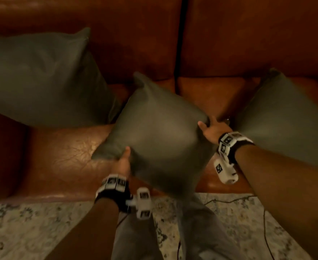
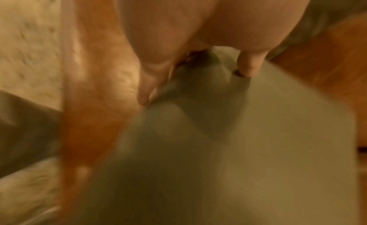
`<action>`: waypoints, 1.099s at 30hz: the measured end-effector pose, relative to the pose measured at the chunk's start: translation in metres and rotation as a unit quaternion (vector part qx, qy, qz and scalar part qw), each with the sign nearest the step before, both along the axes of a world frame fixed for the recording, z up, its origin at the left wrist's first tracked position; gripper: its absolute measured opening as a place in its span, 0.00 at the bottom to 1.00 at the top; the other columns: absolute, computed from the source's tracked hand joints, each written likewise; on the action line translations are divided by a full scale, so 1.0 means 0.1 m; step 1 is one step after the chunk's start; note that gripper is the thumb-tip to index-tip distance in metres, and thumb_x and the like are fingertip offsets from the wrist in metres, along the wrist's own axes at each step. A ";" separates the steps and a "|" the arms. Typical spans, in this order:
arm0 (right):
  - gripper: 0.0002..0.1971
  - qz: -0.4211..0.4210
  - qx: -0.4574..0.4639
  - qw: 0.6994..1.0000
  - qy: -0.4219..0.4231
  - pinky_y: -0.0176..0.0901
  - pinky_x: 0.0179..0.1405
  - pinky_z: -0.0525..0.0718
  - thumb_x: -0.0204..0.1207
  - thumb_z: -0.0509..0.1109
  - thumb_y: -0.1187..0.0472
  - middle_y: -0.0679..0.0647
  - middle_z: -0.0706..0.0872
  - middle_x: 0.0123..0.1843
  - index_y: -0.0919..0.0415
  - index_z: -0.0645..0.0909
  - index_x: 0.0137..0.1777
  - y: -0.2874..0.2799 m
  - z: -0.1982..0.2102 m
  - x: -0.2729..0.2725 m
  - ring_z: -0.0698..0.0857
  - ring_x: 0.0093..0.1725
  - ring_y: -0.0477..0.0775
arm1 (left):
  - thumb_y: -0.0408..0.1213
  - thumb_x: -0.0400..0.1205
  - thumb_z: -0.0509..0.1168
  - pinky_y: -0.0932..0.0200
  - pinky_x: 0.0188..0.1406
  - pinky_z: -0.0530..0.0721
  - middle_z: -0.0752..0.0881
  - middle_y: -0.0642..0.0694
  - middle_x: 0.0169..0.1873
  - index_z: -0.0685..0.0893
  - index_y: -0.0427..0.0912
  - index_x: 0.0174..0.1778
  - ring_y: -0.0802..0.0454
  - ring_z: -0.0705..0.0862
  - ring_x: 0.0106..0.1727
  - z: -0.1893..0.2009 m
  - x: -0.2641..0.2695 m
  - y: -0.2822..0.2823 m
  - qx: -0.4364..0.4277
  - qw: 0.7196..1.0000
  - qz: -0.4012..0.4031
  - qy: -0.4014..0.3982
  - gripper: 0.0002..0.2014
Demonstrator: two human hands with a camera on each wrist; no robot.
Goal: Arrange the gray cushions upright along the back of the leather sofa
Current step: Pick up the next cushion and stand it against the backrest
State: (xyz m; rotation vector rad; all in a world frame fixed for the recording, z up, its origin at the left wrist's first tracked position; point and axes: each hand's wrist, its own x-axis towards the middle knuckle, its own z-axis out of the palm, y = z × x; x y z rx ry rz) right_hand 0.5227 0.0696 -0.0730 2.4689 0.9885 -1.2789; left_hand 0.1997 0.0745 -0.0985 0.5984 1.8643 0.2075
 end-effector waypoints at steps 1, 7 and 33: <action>0.35 -0.027 -0.015 0.999 -0.009 0.61 0.75 0.71 0.81 0.49 0.35 0.71 0.71 0.78 0.53 0.58 0.83 -0.16 -0.01 -0.04 0.73 0.75 0.75 | 0.80 0.64 0.63 0.46 0.83 0.67 0.75 0.45 0.80 0.74 0.45 0.79 0.41 0.74 0.78 0.07 0.12 0.15 0.002 1.000 -0.023 0.022 0.53; 0.29 -0.128 -0.112 0.975 0.147 0.59 0.57 0.88 0.81 0.61 0.41 0.67 0.82 0.69 0.53 0.66 0.77 -1.42 -0.16 -0.43 0.88 0.60 0.65 | 0.47 0.79 0.71 0.48 0.82 0.69 0.73 0.42 0.81 0.67 0.47 0.83 0.45 0.72 0.82 0.51 1.06 0.89 0.147 0.964 -0.203 -0.087 0.36; 0.53 -0.326 0.295 0.878 0.191 0.60 0.74 0.76 0.53 0.78 0.29 0.47 0.79 0.72 0.42 0.64 0.79 0.07 0.43 0.35 0.79 0.73 0.57 | 0.49 0.68 0.79 0.38 0.70 0.82 0.83 0.47 0.72 0.70 0.59 0.78 0.43 0.84 0.70 0.54 0.65 0.64 0.203 0.936 0.190 -0.214 0.41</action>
